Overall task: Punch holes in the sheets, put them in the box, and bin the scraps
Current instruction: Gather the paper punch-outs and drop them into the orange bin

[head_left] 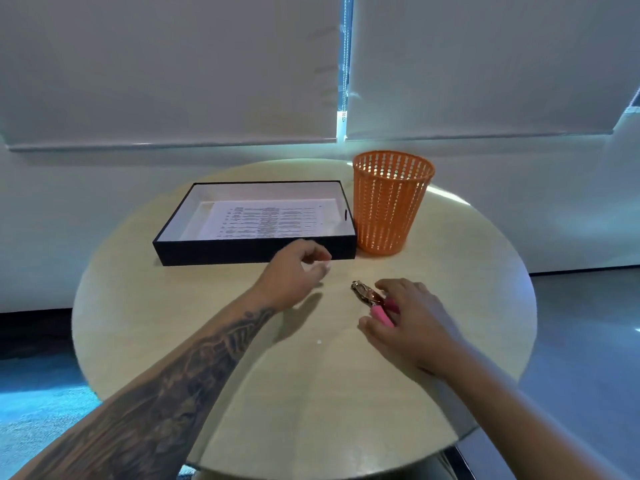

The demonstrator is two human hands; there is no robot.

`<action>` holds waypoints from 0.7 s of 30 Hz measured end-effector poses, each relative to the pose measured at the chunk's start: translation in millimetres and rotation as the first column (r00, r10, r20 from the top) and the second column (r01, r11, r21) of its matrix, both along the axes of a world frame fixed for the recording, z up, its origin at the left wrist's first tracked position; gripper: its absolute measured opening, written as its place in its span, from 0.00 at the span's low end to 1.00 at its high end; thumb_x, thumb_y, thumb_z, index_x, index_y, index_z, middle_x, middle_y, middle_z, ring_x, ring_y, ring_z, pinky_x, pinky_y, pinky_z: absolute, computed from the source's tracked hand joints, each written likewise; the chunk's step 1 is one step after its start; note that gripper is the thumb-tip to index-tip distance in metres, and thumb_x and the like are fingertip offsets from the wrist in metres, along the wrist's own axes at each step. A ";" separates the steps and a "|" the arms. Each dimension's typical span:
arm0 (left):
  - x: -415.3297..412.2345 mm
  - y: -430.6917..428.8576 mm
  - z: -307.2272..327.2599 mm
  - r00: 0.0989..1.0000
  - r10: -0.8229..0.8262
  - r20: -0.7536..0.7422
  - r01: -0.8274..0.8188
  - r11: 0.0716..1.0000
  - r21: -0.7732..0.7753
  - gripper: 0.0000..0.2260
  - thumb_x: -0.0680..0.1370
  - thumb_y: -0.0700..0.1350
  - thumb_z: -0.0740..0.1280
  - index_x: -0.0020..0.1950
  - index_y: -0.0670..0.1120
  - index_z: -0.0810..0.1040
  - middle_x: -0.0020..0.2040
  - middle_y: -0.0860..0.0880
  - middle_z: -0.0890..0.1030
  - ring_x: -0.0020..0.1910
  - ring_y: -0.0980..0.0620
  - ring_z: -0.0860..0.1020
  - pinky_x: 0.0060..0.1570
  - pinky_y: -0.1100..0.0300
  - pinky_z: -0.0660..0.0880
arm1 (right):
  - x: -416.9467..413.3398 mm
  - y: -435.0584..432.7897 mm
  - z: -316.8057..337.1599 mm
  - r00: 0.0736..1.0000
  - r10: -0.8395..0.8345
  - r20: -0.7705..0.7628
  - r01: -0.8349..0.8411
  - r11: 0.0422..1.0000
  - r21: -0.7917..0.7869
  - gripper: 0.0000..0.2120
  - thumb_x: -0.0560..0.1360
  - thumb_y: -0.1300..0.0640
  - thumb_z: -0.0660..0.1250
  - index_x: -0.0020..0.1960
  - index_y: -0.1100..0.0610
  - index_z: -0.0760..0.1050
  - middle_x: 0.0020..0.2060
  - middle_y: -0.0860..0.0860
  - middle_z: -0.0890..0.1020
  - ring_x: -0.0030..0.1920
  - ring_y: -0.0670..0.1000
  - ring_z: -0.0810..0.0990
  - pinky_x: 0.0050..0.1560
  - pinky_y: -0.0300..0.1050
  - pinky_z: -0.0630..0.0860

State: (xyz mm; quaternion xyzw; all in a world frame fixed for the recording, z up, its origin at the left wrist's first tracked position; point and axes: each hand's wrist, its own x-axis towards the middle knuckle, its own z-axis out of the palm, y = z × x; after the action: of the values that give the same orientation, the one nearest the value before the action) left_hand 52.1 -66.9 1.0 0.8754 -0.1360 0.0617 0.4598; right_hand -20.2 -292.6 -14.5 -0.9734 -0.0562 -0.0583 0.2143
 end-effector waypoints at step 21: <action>-37.9 6.6 -46.8 0.986 0.012 0.167 -0.045 0.980 0.196 0.06 0.78 0.45 0.66 0.53 0.54 0.80 0.51 0.60 0.79 0.55 0.59 0.72 0.50 0.75 0.64 | 6.2 4.8 -15.3 0.946 -0.196 0.260 0.220 0.974 -0.064 0.17 0.76 0.49 0.64 0.63 0.49 0.80 0.61 0.49 0.80 0.62 0.54 0.74 0.66 0.53 0.66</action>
State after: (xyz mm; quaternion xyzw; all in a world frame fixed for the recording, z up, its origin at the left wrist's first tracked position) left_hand 14.3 -60.2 -45.8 0.9106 -0.1668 0.1268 0.3562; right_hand -14.0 -287.8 -29.8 -0.9674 0.0174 -0.2010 0.1530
